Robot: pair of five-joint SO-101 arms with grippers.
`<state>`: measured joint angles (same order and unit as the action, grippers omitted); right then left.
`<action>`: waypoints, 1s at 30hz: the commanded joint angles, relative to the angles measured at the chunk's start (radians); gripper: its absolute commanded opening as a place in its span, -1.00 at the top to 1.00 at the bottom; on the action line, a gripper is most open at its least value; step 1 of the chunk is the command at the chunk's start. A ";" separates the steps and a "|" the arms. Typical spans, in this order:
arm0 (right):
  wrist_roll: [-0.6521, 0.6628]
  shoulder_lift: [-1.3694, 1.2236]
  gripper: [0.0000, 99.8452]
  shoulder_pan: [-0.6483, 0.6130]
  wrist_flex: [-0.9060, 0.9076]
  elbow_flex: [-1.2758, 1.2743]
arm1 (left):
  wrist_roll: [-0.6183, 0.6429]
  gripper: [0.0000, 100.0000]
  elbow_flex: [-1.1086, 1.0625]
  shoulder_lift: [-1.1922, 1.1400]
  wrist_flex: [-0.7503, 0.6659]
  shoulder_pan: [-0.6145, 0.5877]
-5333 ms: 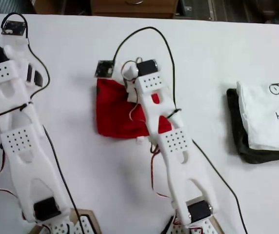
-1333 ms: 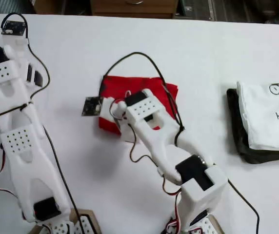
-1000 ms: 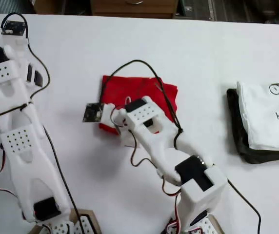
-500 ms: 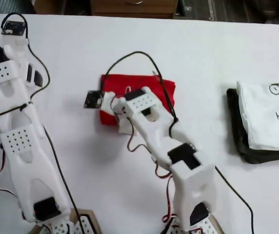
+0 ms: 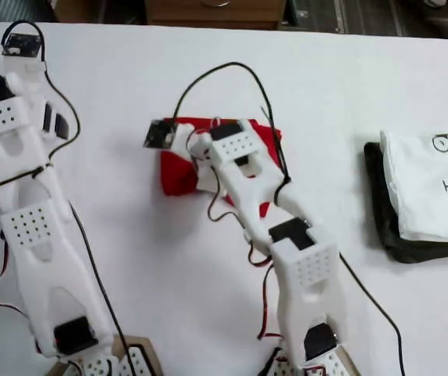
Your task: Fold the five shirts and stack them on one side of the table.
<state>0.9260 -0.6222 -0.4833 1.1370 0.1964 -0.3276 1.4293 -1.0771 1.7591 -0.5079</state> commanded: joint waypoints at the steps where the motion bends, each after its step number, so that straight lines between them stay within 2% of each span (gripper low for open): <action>1: 0.006 -0.012 0.96 0.054 0.016 0.055 | -0.006 0.54 0.039 0.080 0.017 -0.023; 4: 0.008 -0.004 0.96 0.104 0.031 0.097 | -0.006 0.54 0.039 0.080 0.017 -0.032; 9: 0.012 0.064 0.96 0.156 0.211 0.199 | -0.006 0.54 0.039 0.080 0.015 -0.040; 13: 0.098 0.173 0.96 0.162 0.311 0.224 | -0.006 0.54 0.039 0.080 0.012 -0.035; 19: 0.161 0.346 0.96 0.159 0.414 0.219 | -0.006 0.54 0.039 0.078 0.012 -0.025; 30: 0.189 0.421 0.96 0.302 0.421 0.269 | -0.006 0.54 0.039 0.071 0.012 -0.020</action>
<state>1.1162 -0.2800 -0.2256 1.5620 0.4005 -0.3276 1.4293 -1.0771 1.7622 -0.5416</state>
